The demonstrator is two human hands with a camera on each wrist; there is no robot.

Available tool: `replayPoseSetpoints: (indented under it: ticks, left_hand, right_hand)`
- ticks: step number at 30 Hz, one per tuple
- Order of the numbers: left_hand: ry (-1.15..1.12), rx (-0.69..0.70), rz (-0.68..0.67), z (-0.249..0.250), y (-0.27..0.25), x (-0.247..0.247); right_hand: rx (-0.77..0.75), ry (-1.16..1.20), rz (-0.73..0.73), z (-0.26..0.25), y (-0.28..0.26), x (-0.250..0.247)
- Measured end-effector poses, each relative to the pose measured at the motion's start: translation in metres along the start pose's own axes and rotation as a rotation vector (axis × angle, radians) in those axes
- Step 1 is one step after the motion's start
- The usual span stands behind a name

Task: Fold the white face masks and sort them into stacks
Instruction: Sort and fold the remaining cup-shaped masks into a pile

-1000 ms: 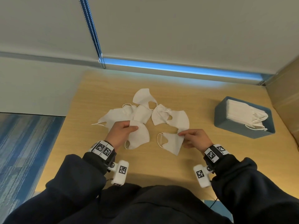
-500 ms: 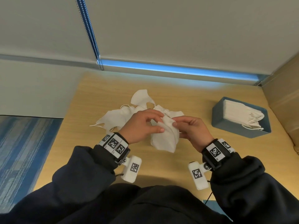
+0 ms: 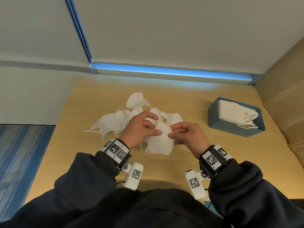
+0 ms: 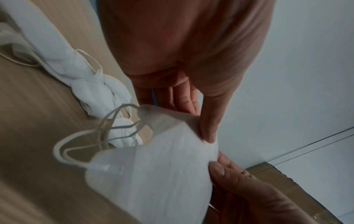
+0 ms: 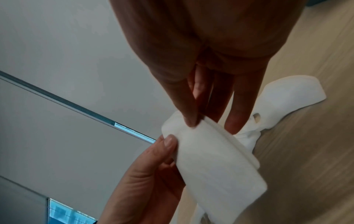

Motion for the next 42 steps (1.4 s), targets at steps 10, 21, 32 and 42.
replayPoseSetpoints:
  ticks: [10, 21, 32, 42]
  left_hand:
    - [0.022, -0.051, 0.066, -0.010, -0.005, -0.005]
    - [0.004, -0.087, 0.079, -0.023, -0.003, -0.009]
    - [0.139, -0.164, -0.076, -0.043, -0.005, -0.007]
    - [0.315, -0.414, -0.129, -0.098, -0.016, -0.013]
  right_hand:
    - [0.062, -0.052, -0.024, 0.010, 0.000, 0.006]
    - [0.098, -0.059, -0.005, 0.014, 0.002, 0.008]
    - [0.222, 0.027, 0.018, 0.039, 0.005, -0.001]
    - [0.501, -0.003, 0.105, 0.096, 0.007, -0.022]
Point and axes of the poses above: each hand's wrist, its own y-axis towards the middle knuckle, its own x-axis out of the palm, z = x × y, the point moved 6 cm from there along y, towards the middle knuckle, and after that the axes turned 6 degrees about -z, right-handed, at the moved point
